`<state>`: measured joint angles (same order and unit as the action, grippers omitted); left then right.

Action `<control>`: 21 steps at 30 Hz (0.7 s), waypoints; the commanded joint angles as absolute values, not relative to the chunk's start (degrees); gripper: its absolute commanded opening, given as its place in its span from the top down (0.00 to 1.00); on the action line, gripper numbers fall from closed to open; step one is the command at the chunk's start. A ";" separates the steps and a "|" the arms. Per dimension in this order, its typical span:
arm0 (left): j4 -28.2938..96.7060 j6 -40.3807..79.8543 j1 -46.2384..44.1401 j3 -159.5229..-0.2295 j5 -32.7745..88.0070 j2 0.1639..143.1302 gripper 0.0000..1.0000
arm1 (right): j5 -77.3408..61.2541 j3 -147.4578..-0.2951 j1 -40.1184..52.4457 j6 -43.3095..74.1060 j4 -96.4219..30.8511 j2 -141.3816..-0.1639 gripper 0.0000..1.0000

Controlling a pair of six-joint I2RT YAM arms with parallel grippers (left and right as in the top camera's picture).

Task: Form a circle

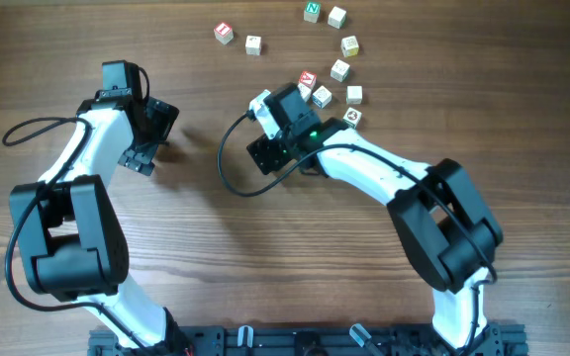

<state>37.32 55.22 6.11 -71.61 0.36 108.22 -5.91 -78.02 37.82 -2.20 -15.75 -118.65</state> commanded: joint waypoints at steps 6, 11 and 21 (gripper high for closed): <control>37.34 55.79 6.17 -71.79 0.60 108.99 0.00 | 0.51 -78.17 38.46 -2.92 -13.23 -121.56 0.57; 37.34 55.79 6.17 -71.79 0.60 108.99 0.00 | 5.04 -78.52 38.46 1.10 -12.93 -121.56 0.69; 37.32 55.79 6.17 -71.79 0.60 108.99 0.00 | 12.38 -82.94 38.35 12.43 -19.03 -121.27 0.74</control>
